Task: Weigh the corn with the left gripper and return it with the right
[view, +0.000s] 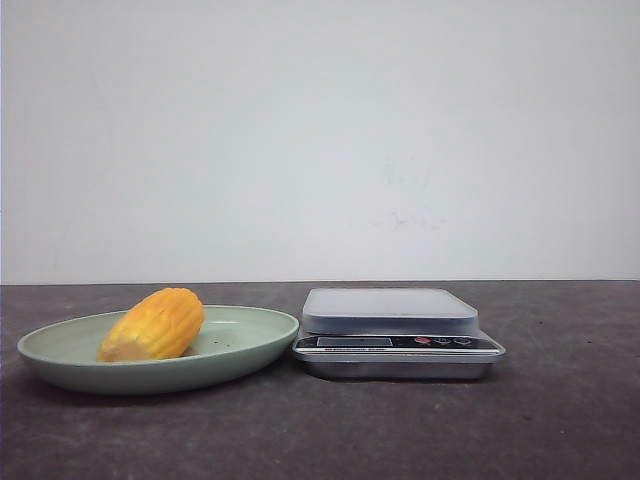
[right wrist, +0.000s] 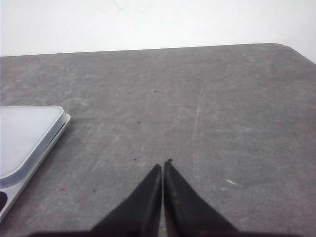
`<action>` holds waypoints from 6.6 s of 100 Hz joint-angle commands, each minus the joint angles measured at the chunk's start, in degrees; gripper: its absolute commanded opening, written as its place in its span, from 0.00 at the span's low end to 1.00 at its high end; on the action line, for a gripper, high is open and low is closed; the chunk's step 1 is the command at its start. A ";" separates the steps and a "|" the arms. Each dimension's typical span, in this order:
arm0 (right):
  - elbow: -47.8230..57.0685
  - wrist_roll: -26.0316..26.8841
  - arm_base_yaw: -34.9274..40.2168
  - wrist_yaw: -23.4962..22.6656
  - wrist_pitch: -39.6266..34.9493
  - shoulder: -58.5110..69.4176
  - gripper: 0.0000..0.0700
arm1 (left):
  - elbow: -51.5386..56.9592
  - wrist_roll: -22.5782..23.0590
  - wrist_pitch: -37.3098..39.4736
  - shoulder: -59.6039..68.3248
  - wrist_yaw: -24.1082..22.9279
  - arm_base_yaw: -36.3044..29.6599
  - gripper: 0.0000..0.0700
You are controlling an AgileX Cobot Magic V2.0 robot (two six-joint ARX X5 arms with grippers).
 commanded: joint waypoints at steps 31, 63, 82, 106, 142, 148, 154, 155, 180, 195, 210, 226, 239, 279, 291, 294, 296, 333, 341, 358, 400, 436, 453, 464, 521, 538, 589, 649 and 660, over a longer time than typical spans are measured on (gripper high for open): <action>-0.04 0.22 0.00 -0.02 0.55 -0.09 0.00 | -1.01 -0.26 0.42 -0.07 -0.15 0.07 0.00; -0.04 0.22 0.00 -0.02 0.57 -0.09 0.00 | -1.01 -0.26 0.42 -0.07 -0.17 0.07 0.00; -0.04 0.22 0.00 -0.02 0.57 -0.09 0.00 | -1.01 -0.26 0.42 -0.07 -0.17 0.07 0.00; -0.04 1.53 0.00 -0.15 1.97 -0.09 0.00 | -1.01 -0.63 1.36 -0.04 -0.15 0.07 0.00; 1.25 17.18 0.02 -9.01 16.92 -0.09 0.00 | 0.39 -34.91 2.58 -0.07 8.57 0.04 0.00; 4.17 17.88 0.02 -12.81 17.00 -0.07 0.00 | 2.19 -39.98 2.95 -0.04 8.92 0.04 0.01; 8.46 17.97 0.02 -15.08 14.78 0.11 0.00 | 4.96 -44.26 3.30 0.04 8.74 0.04 0.01; 9.29 17.97 0.02 -15.08 14.25 0.24 0.00 | 5.51 -44.92 3.41 0.11 8.66 0.07 0.01; 34.56 9.88 -0.04 -15.04 -0.17 17.55 0.00 | 27.39 -37.38 2.27 14.25 11.08 0.04 0.01; 49.48 8.46 0.00 -16.61 -9.81 29.55 0.00 | 45.33 -25.31 -10.51 25.99 12.24 0.00 0.01; 57.77 8.46 0.07 -18.67 -10.84 36.33 0.00 | 57.81 -19.17 -16.44 34.03 12.07 0.00 0.01; 60.08 8.44 0.07 -21.11 -10.64 37.88 0.24 | 61.83 -19.06 -17.20 37.88 13.05 -0.02 0.48; 60.08 8.17 0.07 -21.22 -13.14 37.77 0.93 | 61.81 -19.17 -20.15 38.99 13.31 -0.13 1.00; 60.04 7.63 2.23 -23.08 -19.76 37.83 0.95 | 61.77 -15.17 -34.80 49.37 9.11 -6.16 1.00; 60.04 7.21 2.40 -22.45 -22.88 37.83 0.95 | 61.77 -13.22 -37.64 55.98 2.27 -11.85 1.00; 60.04 6.60 2.40 -22.47 -23.54 37.83 0.95 | 61.77 -13.22 -37.68 57.66 1.70 -13.07 1.00; 60.04 6.21 2.43 -22.45 -23.85 37.83 0.95 | 61.77 -13.22 -37.66 58.82 1.68 -13.84 1.00; 60.04 5.07 2.67 -22.12 -28.61 37.81 0.95 | 61.77 -14.10 -33.90 82.23 1.62 -25.05 1.00; 60.04 5.05 2.67 -22.12 -29.79 37.77 0.95 | 61.77 -14.78 -32.79 86.66 1.51 -26.14 1.00; 60.04 5.05 2.67 -22.51 -30.80 37.31 0.95 | 61.77 -17.46 -31.01 94.07 1.46 -26.47 1.00; 60.04 5.01 3.39 -22.25 -31.30 36.65 0.94 | 62.31 -15.47 -31.15 97.55 1.53 -28.57 0.02; 60.04 4.63 5.31 -22.03 -31.87 36.63 0.94 | 74.84 -15.58 -29.40 87.60 5.68 -32.68 0.02; 60.04 4.61 6.36 -21.51 -32.06 36.63 0.94 | 85.64 -15.50 -29.09 87.08 3.89 -36.37 0.02; 60.04 4.48 7.08 -20.52 -32.06 36.65 0.94 | 89.26 -15.56 -27.67 87.12 -1.11 -38.71 0.02; 60.02 3.21 7.19 -20.55 -34.71 36.65 0.94 | 90.51 -24.44 -23.78 99.89 0.72 -39.98 0.02; 60.02 3.23 7.17 -20.52 -35.17 36.65 0.94 | 90.51 -25.70 -23.80 105.22 0.72 -39.98 0.02; 60.02 3.08 7.17 -20.02 -36.63 36.65 0.94 | 90.51 -30.42 -23.76 116.80 2.54 -41.18 0.03; 60.00 1.81 7.17 -17.70 -37.24 36.68 0.94 | 91.60 -31.36 -22.53 117.37 6.27 -41.68 0.79; 60.00 1.73 7.17 -17.55 -37.27 36.68 0.94 | 93.96 -31.39 -23.06 117.20 6.21 -41.46 0.98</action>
